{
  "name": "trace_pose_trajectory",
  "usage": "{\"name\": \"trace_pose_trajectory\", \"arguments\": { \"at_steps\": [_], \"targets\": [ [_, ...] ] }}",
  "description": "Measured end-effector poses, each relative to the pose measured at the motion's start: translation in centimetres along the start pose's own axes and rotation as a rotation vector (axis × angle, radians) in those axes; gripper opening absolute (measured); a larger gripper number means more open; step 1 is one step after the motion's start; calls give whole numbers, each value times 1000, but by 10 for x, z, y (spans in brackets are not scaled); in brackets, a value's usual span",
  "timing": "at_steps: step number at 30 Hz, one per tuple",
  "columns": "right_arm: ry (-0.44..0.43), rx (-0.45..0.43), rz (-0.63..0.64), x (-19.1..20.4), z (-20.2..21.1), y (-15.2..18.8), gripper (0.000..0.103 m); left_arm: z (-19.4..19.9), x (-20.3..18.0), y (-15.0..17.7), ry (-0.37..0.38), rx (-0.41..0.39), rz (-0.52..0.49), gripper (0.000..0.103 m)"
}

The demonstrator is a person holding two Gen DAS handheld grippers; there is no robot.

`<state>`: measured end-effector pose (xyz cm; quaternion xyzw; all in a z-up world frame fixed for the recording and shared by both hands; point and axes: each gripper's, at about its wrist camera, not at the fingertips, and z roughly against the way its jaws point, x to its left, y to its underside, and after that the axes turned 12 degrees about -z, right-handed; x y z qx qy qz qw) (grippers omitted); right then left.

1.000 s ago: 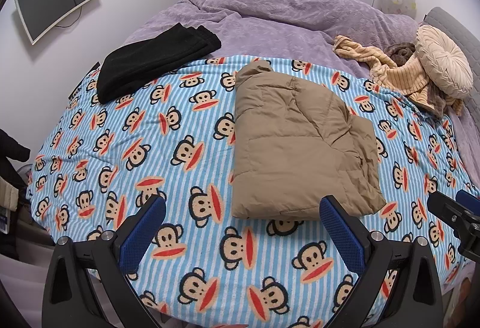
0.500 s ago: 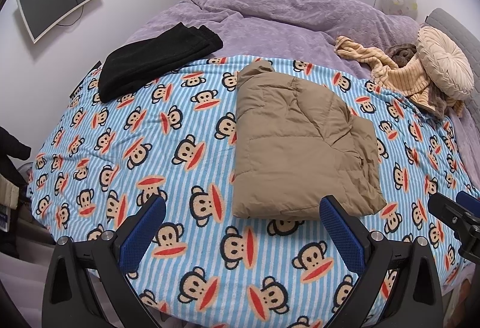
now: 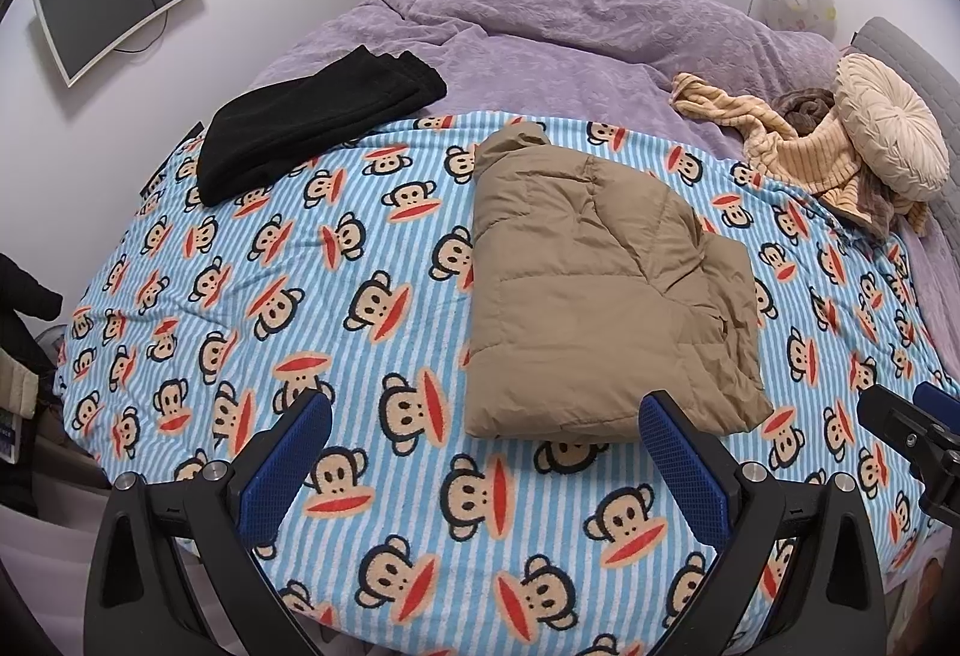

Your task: Fold large clothes

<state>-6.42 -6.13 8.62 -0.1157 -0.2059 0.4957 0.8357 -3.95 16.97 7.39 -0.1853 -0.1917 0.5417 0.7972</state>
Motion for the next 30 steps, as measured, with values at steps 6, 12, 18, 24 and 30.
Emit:
{"name": "trace_pose_trajectory", "arguments": {
  "at_steps": [6,12,18,24,30],
  "targets": [
    [-2,0,4,0,0,-1,103,0,0,-2,-4,-4,0,103],
    [-2,0,1,0,0,0,103,0,0,-2,-4,-5,0,103],
    [-1,0,0,0,0,1,103,0,1,-3,-4,-5,-1,103],
    [0,-1,-1,1,1,2,103,1,2,-2,1,-13,12,103],
    [-1,0,-2,1,1,2,103,5,0,-1,6,-15,16,103]
  ]
}}
